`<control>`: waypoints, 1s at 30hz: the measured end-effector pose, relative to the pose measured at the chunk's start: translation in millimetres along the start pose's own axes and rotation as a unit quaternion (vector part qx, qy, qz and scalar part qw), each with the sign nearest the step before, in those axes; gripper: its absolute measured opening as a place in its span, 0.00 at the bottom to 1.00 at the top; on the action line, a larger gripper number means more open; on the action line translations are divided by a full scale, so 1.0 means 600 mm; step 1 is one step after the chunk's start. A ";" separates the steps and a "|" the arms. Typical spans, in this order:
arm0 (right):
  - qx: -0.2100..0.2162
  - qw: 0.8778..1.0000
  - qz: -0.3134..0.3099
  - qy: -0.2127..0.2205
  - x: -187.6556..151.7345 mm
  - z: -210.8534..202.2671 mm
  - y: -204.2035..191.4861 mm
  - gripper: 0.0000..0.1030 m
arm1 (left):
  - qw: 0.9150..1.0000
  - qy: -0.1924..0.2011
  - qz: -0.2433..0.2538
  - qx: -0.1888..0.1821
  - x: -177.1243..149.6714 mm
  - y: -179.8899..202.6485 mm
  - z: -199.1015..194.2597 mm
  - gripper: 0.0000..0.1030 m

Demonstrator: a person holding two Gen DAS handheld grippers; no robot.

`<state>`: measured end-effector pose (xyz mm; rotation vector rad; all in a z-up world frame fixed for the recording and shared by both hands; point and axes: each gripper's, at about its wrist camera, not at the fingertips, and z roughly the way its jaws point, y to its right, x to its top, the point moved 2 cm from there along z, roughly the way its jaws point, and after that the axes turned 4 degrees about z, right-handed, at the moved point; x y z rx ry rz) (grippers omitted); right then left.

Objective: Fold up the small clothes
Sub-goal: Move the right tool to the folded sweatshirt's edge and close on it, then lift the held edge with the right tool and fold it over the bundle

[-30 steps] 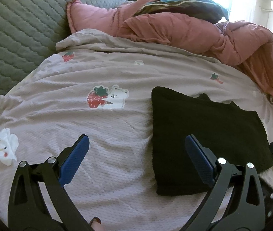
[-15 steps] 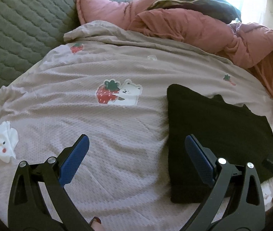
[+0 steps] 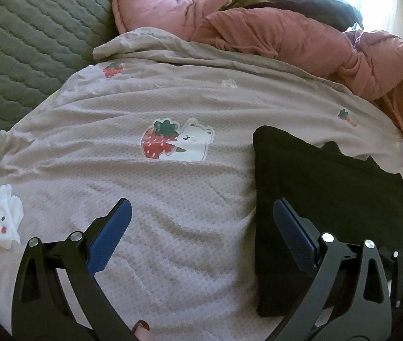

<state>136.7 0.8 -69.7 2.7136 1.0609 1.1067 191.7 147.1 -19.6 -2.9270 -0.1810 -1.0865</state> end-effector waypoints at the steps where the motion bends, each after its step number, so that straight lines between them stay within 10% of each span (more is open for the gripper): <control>1: -0.002 1.000 -0.001 0.002 0.002 0.003 0.001 0.95 | 1.000 -0.001 0.000 -0.001 0.001 0.001 0.003 0.91; 17: -0.042 0.999 0.009 0.032 0.027 0.030 0.014 0.93 | 1.000 -0.019 0.009 -0.005 0.006 0.019 0.033 0.91; 25: -0.007 0.997 0.039 0.066 0.025 0.003 0.032 0.37 | 0.999 -0.032 -0.003 -0.025 0.007 0.022 0.044 0.90; 30: 0.008 0.994 0.067 0.084 0.023 -0.014 0.046 0.25 | 0.996 -0.044 -0.018 -0.074 0.016 0.032 0.050 0.90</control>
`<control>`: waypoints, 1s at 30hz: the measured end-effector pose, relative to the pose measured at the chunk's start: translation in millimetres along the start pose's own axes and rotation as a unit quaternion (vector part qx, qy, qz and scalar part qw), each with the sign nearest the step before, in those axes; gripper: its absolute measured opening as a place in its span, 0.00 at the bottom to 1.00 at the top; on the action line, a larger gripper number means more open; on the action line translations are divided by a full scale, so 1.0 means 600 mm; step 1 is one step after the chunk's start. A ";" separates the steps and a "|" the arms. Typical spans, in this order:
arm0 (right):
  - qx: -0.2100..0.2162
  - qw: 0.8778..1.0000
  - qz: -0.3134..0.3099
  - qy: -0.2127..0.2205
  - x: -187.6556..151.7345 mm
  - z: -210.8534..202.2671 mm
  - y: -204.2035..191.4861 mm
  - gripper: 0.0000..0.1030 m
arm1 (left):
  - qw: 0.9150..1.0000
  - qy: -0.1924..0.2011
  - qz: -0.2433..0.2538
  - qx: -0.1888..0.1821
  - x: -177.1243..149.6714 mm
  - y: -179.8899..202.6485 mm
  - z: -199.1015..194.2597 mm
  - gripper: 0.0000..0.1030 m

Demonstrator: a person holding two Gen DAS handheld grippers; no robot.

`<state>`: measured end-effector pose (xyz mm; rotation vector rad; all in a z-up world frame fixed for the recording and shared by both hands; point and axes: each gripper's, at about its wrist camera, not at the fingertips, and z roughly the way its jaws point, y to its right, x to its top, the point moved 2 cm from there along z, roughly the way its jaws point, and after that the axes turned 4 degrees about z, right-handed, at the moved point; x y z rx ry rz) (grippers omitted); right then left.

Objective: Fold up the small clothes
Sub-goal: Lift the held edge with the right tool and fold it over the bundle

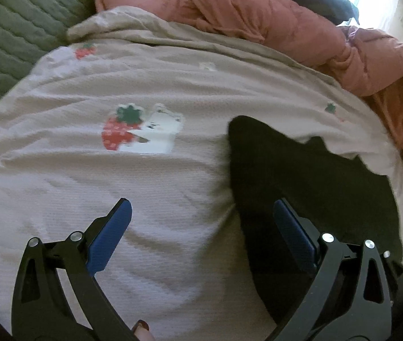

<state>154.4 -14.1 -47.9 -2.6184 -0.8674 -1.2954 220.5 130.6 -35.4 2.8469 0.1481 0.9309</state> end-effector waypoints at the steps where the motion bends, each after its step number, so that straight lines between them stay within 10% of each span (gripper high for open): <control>1: 0.003 1.000 0.006 0.003 0.000 -0.004 0.002 0.23 | 1.000 -0.007 -0.006 -0.016 0.003 0.003 0.005 0.90; 11: 0.026 0.998 0.053 0.020 -0.006 -0.034 0.031 0.17 | 0.992 -0.057 -0.030 -0.112 0.023 0.047 0.059 0.90; 21: 0.022 0.999 0.039 0.014 -0.011 -0.031 0.021 0.17 | 0.980 -0.078 -0.041 -0.179 0.010 0.064 0.087 0.25; 30: 0.003 0.999 0.047 0.013 -0.008 -0.054 0.029 0.15 | 0.986 -0.041 -0.019 -0.161 0.016 0.089 0.041 0.17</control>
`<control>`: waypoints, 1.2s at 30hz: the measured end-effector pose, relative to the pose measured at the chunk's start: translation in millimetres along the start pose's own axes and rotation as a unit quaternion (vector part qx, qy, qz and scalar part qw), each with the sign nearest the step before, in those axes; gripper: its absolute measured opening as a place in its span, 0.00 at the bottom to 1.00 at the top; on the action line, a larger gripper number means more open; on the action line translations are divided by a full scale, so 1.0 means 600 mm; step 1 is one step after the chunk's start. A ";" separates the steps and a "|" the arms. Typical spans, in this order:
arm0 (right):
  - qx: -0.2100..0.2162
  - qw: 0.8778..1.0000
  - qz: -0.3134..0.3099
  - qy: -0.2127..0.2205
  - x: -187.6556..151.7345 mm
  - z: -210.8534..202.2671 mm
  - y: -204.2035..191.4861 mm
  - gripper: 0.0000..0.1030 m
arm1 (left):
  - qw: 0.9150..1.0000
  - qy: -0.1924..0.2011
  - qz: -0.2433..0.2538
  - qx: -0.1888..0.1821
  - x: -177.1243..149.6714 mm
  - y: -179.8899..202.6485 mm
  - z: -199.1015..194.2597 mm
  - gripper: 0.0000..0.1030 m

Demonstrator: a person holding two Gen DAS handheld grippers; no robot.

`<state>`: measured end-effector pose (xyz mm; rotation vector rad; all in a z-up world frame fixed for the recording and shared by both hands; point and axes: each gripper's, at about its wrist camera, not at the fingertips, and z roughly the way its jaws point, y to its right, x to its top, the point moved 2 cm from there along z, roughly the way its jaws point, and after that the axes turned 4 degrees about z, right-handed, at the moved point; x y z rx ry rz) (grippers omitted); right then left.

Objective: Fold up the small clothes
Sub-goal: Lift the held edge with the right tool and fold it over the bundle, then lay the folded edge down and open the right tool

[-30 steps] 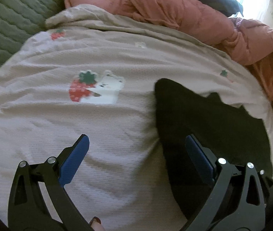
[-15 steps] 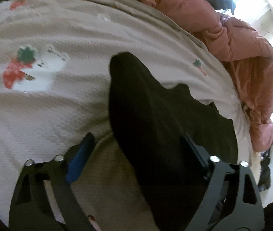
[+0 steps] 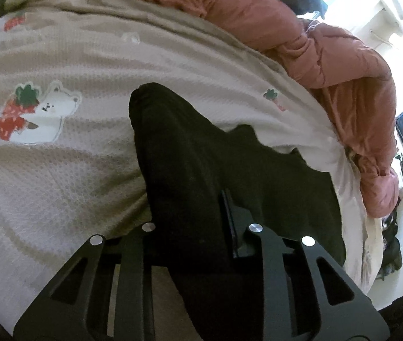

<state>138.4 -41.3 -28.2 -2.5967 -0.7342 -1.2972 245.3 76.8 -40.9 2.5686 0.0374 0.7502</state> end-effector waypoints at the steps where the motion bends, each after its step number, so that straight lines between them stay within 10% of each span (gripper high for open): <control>1: -0.001 1.000 0.004 0.001 0.000 -0.005 0.003 0.15 | 1.000 0.004 0.003 0.001 -0.001 0.007 -0.005 0.17; 36: -0.014 0.983 0.183 0.031 -0.096 -0.135 0.225 0.12 | 0.993 -0.012 0.118 0.024 -0.019 0.325 0.051 0.21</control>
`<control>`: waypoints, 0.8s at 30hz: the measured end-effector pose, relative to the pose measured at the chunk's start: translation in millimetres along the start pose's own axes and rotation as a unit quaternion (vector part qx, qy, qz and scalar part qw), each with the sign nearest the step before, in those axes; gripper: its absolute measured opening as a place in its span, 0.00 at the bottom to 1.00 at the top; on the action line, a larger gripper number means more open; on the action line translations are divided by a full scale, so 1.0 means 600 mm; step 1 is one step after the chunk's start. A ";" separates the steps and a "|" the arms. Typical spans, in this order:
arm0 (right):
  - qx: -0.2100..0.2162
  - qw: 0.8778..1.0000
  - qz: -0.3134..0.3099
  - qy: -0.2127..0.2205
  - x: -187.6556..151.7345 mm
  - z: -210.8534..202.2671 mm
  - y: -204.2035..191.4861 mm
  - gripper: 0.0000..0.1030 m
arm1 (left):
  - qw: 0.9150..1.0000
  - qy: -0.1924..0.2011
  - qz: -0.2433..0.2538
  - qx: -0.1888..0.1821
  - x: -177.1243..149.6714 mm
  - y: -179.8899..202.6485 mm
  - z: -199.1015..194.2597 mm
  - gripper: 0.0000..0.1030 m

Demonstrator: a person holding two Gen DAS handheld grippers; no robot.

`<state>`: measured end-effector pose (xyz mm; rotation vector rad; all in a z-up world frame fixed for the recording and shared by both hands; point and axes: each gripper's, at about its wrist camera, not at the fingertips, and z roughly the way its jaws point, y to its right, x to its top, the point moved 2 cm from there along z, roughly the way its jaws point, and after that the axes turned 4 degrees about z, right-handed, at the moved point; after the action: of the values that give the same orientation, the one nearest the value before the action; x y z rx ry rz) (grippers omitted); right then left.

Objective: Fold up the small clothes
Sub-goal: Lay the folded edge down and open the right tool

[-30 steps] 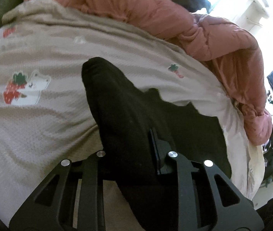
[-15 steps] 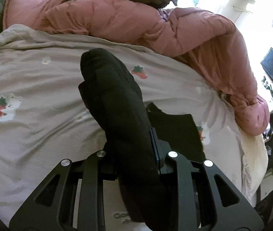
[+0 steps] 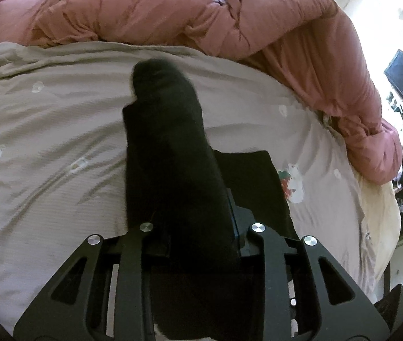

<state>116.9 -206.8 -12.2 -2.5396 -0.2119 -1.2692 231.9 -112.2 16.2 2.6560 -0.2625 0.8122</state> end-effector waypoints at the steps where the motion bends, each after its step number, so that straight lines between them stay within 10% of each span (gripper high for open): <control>1: 0.001 1.000 0.004 -0.002 -0.003 0.000 0.005 0.12 | 1.000 -0.003 0.003 0.000 -0.001 0.006 0.006 0.21; 6: 0.008 1.000 0.026 -0.011 -0.013 0.003 0.029 0.12 | 1.000 -0.016 0.018 -0.006 -0.004 0.024 0.025 0.27; 10: 0.014 0.999 0.044 -0.019 -0.016 0.008 0.044 0.12 | 0.999 -0.026 0.012 -0.038 -0.005 0.033 0.032 0.56; 14: 0.014 0.995 0.090 -0.040 -0.028 0.015 0.085 0.12 | 0.995 -0.001 0.006 -0.097 -0.006 0.038 0.003 0.64; 24: 0.080 0.971 0.215 -0.066 -0.051 0.012 0.154 0.17 | 1.000 -0.005 0.004 0.019 -0.068 -0.056 0.026 0.63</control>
<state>127.9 -291.9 -58.5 -2.3593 0.1950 -0.8820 215.7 -84.5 -28.5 2.6981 -0.2635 0.8137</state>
